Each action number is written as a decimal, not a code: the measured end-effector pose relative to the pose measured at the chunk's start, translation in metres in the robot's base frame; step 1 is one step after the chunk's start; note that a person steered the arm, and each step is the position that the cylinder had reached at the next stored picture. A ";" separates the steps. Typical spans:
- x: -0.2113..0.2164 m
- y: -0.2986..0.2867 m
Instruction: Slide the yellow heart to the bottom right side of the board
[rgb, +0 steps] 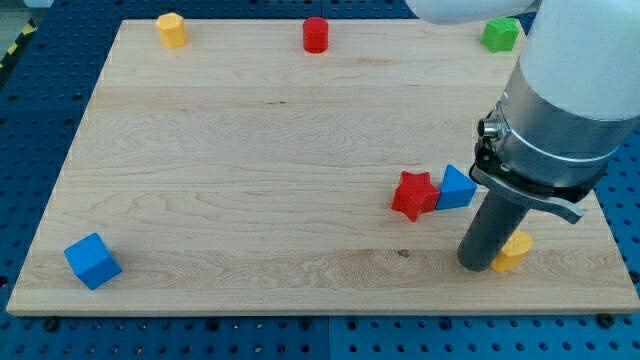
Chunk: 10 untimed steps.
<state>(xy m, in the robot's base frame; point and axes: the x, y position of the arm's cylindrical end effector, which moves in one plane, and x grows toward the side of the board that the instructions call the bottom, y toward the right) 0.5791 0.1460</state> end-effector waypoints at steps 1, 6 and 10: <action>-0.015 -0.009; -0.007 0.074; -0.014 0.039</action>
<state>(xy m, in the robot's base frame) 0.5654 0.1850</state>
